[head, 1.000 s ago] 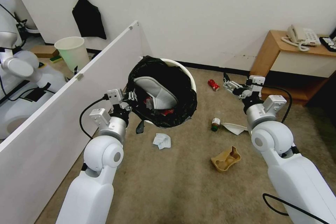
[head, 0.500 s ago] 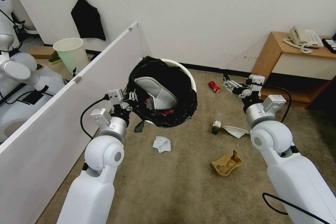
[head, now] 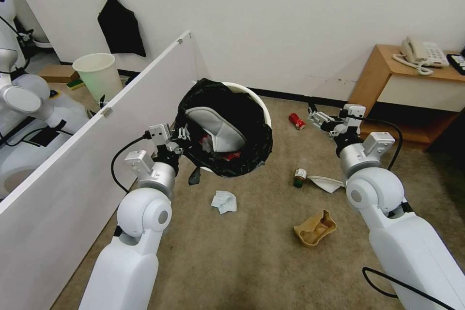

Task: Pick up the trash bin, then pick up the garbage from the floor and place it into the trash bin.

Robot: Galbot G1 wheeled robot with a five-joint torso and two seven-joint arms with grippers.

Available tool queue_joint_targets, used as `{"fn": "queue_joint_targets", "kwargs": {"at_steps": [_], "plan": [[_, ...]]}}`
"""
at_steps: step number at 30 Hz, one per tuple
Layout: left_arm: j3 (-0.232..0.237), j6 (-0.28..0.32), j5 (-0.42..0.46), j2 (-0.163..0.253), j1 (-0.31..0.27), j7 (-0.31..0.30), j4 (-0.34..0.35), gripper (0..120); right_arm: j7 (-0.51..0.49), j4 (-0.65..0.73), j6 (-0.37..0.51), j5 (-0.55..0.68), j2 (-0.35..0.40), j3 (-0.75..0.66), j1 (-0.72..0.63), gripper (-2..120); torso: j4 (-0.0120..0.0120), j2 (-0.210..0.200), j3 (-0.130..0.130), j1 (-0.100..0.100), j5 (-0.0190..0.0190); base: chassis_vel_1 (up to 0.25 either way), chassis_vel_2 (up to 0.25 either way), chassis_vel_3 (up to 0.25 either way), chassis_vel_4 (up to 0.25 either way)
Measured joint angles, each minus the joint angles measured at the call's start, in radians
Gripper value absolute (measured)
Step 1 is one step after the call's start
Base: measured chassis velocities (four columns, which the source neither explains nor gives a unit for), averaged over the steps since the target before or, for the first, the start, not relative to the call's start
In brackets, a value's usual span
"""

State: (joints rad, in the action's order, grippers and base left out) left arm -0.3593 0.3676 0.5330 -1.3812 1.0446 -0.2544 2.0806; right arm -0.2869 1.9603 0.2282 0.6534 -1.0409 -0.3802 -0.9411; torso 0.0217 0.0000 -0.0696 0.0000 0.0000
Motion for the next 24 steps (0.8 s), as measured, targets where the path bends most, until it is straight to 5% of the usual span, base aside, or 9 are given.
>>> {"fn": "queue_joint_targets", "kwargs": {"at_steps": [24], "plan": [[-0.001,0.0,-0.002,-0.005,0.0,-0.001,0.0,4,0.005,-0.014,-0.026,-0.031,-0.005,0.004,-0.001,100,0.0001,0.0,0.0,0.0,0.0,-0.17,0.172,0.168,-0.161]]}}
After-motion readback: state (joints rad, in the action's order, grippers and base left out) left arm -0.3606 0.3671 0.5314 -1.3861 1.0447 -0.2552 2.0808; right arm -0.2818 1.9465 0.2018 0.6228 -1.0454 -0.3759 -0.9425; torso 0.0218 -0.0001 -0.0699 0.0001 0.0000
